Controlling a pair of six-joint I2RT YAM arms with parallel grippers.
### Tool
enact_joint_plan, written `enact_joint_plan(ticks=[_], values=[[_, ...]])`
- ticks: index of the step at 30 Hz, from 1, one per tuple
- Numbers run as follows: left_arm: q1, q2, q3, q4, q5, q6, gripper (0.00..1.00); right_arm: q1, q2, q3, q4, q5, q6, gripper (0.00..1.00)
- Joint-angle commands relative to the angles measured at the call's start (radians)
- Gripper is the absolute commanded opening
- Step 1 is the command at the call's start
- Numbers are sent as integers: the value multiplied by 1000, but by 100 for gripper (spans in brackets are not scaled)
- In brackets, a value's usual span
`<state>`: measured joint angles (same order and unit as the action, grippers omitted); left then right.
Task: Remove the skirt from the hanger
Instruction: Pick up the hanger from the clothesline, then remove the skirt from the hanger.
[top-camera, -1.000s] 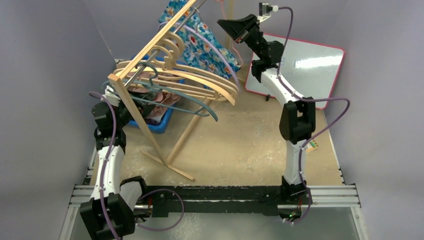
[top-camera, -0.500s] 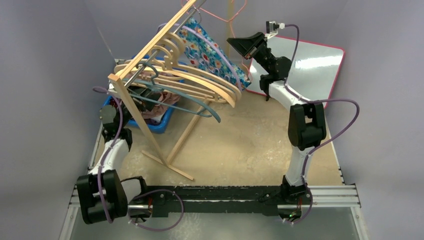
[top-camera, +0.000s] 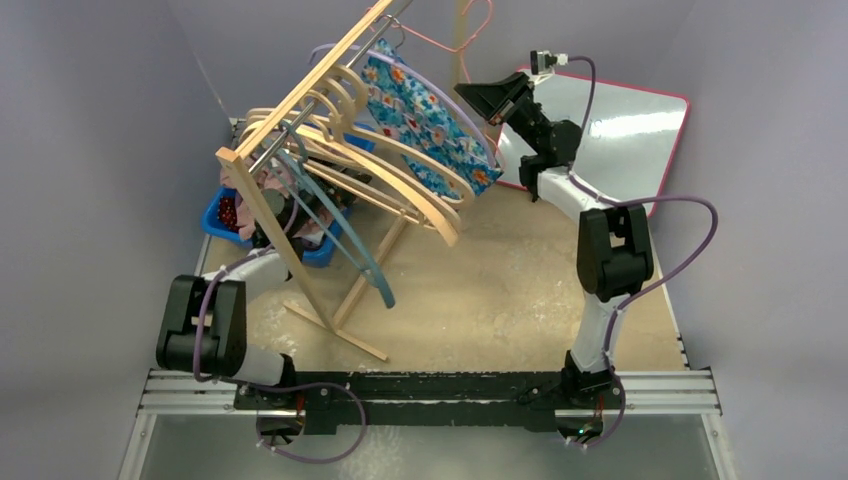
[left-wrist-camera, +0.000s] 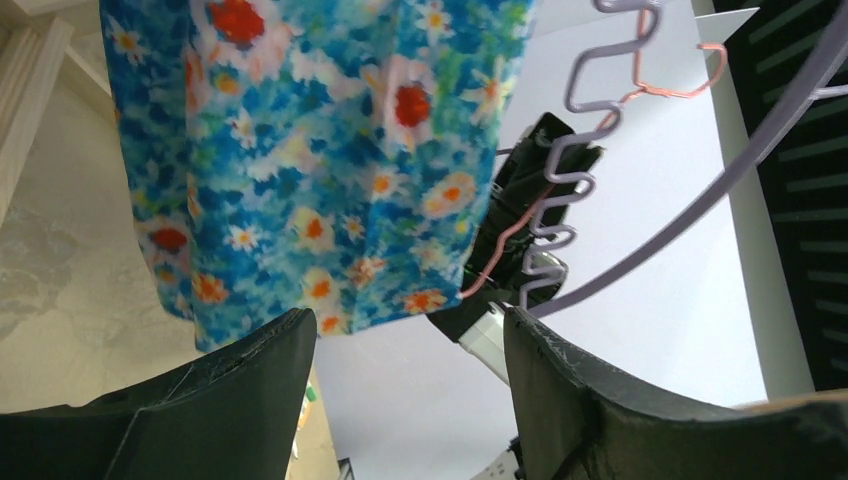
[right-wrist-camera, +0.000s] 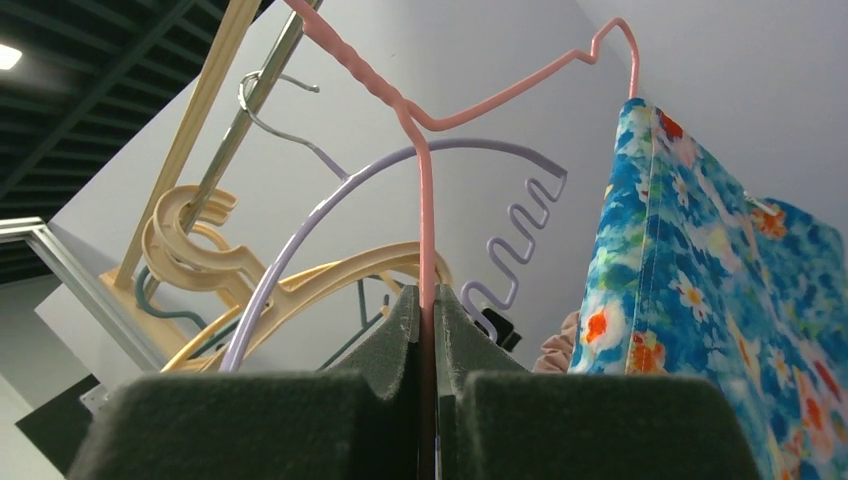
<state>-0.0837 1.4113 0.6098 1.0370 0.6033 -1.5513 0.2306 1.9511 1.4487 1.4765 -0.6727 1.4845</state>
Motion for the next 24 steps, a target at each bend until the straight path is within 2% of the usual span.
enact_joint_plan(ticks=[1, 12, 19, 24], values=[[-64, 100, 71, 134, -106, 54, 68, 4, -102, 14, 115, 37, 22, 0], [-123, 271, 179, 214, -167, 144, 73, 8, -136, -25, 149, 51, 71, 0], [-164, 373, 237, 348, -191, 119, 70, 12, -152, -54, 172, 51, 109, 0], [-187, 380, 254, 283, -241, 167, 69, 21, -164, -49, 171, 53, 122, 0]])
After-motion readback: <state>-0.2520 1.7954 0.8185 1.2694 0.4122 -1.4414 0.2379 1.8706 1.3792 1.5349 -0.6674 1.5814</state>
